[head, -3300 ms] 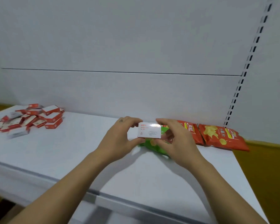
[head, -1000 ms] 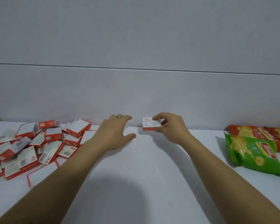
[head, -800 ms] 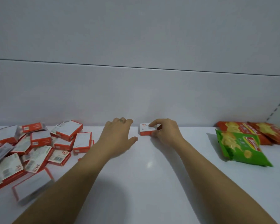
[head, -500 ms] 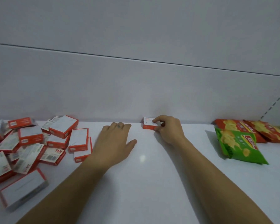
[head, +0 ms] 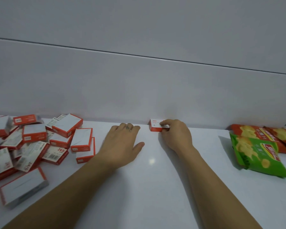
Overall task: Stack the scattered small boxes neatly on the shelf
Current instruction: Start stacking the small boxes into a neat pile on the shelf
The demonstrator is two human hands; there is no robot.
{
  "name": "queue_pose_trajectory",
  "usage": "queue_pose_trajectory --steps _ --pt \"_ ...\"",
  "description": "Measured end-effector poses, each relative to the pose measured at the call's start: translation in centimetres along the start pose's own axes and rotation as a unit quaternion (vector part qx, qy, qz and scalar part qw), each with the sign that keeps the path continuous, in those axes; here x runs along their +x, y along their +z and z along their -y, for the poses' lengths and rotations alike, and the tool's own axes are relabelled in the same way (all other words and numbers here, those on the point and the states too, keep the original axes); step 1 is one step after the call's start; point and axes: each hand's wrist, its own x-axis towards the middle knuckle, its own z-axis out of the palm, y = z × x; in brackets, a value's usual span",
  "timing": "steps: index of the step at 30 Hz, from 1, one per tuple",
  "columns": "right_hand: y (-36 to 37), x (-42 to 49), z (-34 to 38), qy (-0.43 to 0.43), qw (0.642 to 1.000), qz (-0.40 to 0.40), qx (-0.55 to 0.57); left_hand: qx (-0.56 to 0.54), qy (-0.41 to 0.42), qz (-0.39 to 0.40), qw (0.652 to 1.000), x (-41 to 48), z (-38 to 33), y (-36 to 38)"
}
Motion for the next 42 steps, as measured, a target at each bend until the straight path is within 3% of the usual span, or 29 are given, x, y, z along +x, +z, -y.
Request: queue_pose_trajectory --steps 9,16,25,34,38,42 --pt "0.1 -1.9 2.4 -0.056 0.984 -0.037 -0.167 -0.018 -0.007 -0.020 1.000 -0.6 1.0 -2.6" --pt "-0.5 -2.5 7.8 -0.209 0.972 0.052 -0.094 0.044 -0.048 -0.052 0.997 -2.6 3.1 -7.5" --pt "1.7 -5.0 15.8 -0.347 0.917 0.183 -0.074 0.093 -0.191 -0.054 0.976 -10.9 6.9 -11.8" --pt "3.4 -5.0 18.7 -0.366 0.903 0.205 -0.095 0.083 -0.284 -0.044 0.954 -16.6 6.6 -12.3" --pt "3.2 -4.4 18.0 -0.312 0.914 0.256 -0.049 0.079 -0.284 -0.049 0.954 -16.6 5.6 -11.6" --pt "2.6 -4.8 16.7 -0.305 0.922 0.237 0.019 0.075 -0.272 -0.029 0.959 -14.9 4.4 -10.7"
